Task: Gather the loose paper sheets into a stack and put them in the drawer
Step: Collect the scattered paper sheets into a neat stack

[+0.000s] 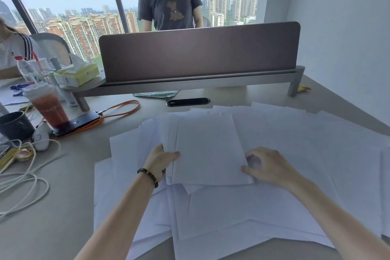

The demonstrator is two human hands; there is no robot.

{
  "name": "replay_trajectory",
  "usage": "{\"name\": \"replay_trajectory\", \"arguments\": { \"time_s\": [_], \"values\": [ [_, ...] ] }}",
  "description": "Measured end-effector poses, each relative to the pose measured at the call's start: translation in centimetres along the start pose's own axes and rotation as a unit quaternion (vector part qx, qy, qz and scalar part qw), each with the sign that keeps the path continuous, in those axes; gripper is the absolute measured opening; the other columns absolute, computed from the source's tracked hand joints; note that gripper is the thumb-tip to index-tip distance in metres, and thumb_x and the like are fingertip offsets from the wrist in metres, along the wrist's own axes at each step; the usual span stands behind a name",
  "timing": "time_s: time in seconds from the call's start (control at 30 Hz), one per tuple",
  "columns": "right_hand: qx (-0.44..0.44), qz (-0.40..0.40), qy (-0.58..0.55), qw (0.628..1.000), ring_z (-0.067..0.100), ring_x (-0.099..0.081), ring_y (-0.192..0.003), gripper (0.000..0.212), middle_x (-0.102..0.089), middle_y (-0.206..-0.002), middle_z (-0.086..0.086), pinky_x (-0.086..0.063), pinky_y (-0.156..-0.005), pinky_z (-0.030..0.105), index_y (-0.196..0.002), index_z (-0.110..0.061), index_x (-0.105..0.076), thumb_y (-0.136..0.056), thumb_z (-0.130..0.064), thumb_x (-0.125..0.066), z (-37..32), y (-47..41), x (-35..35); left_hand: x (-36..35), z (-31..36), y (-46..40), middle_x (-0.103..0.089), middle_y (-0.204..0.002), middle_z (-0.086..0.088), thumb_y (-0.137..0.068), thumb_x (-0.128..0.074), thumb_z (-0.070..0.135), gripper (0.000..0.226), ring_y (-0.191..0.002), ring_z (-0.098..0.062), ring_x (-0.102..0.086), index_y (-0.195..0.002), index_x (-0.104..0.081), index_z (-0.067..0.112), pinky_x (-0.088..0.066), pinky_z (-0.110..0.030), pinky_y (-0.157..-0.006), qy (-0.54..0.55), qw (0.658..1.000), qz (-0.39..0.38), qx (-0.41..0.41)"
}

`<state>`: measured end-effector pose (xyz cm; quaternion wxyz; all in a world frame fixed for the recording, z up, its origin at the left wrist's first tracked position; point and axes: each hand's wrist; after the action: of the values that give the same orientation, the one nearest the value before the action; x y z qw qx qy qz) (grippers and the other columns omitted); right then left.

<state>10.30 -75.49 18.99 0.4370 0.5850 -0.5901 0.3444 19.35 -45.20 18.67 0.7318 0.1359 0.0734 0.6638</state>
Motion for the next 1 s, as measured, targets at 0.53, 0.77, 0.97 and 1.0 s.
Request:
{"name": "replay_trajectory", "arguments": {
  "time_s": [0.53,0.77,0.97,1.0],
  "values": [
    [-0.065,-0.016,0.076,0.995,0.029,0.006,-0.155,0.068,0.002,-0.169,0.002,0.004,-0.124,0.047,-0.157,-0.038,-0.015,-0.097,-0.064,-0.033,2.4,-0.7,-1.7,2.3,-0.1,-0.7,-0.077,-0.103,-0.011,-0.091,-0.070,0.033,0.033,-0.099,-0.032,-0.072,-0.106,-0.071,0.004,-0.057,-0.047,-0.090,-0.071,0.996,-0.044,-0.015],
    [-0.053,-0.083,0.098,0.990,0.030,0.007,-0.155,0.064,0.003,-0.169,-0.005,0.000,-0.124,0.050,-0.158,-0.040,-0.012,-0.101,-0.052,-0.039,2.9,-1.5,-0.5,2.7,-0.3,-1.6,-0.075,-0.112,-0.008,-0.079,-0.075,0.042,0.046,-0.105,-0.029,-0.070,-0.113,-0.069,0.012,-0.051,-0.049,-0.101,-0.060,0.998,-0.021,0.016],
    [-0.010,-0.068,0.052,0.996,0.027,-0.001,-0.155,0.063,-0.006,-0.169,0.000,-0.002,-0.123,0.043,-0.158,-0.033,-0.017,-0.101,-0.028,-0.045,1.3,-1.2,-0.3,1.1,-0.4,-1.8,-0.071,-0.122,-0.006,-0.068,-0.087,0.030,0.078,-0.111,-0.024,-0.067,-0.135,-0.055,0.004,-0.052,-0.042,-0.100,-0.055,0.996,-0.066,-0.001],
    [-0.004,-0.045,0.030,0.999,0.025,-0.005,-0.155,0.064,-0.008,-0.168,0.002,-0.006,-0.124,0.041,-0.158,-0.031,-0.018,-0.101,-0.024,-0.044,1.3,-1.1,-0.7,0.5,-0.1,-1.3,-0.072,-0.118,-0.008,-0.077,-0.082,0.023,0.061,-0.108,-0.025,-0.069,-0.130,-0.058,0.003,-0.054,-0.042,-0.097,-0.048,0.996,-0.070,0.003]
  ]
}}
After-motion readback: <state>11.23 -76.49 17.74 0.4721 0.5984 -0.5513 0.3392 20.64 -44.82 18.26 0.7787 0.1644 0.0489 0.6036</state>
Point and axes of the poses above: each hand's wrist, its own y-axis away from the middle knuckle, its own x-axis out of the back of the hand, z = x × y
